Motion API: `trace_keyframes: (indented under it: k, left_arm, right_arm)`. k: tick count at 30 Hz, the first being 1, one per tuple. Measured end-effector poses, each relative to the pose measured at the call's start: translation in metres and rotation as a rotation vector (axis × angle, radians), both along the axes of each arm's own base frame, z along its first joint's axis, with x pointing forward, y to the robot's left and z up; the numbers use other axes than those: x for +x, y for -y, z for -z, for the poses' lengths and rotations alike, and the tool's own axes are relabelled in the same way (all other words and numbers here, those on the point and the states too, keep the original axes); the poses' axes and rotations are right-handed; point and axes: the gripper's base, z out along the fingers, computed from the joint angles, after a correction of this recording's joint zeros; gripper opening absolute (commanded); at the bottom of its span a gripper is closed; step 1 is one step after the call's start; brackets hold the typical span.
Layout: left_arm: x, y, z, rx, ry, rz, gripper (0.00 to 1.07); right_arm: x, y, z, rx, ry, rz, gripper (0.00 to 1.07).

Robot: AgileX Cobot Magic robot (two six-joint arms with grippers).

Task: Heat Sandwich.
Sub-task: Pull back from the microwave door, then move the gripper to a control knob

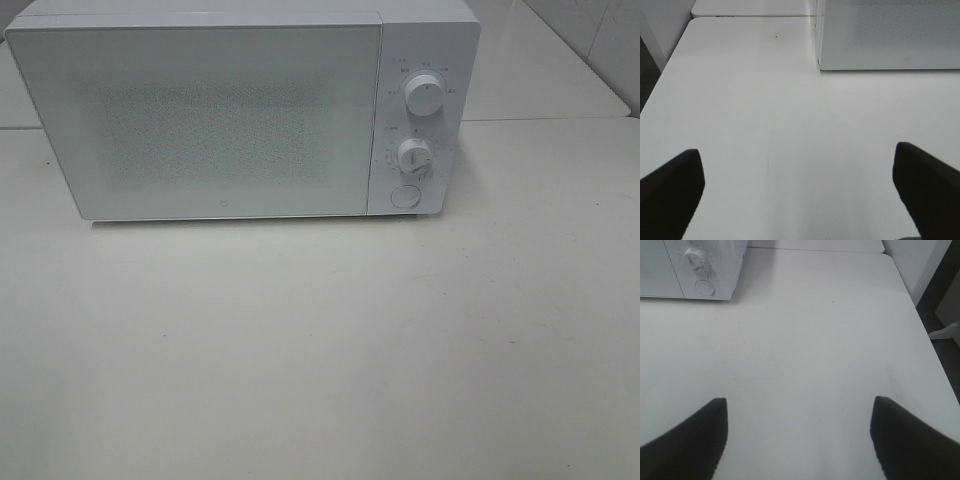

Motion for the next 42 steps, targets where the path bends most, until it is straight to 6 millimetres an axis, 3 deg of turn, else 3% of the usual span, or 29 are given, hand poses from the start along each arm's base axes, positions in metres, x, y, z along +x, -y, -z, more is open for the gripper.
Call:
trace_keyframes:
  k: [7, 23, 42]
  left_arm:
    - [0.000, 0.000, 0.000, 0.000, 0.000, 0.000, 0.97]
    - [0.000, 0.000, 0.000, 0.000, 0.000, 0.000, 0.97]
    - [0.000, 0.000, 0.000, 0.000, 0.000, 0.000, 0.97]
  right_arm:
    - [0.006, 0.000, -0.016, -0.002, 0.040, -0.002, 0.76]
    - [0.079, -0.003, -0.030, -0.010, 0.010, -0.020, 0.76]
    - [0.159, -0.008, -0.019, -0.010, 0.012, -0.043, 0.76]
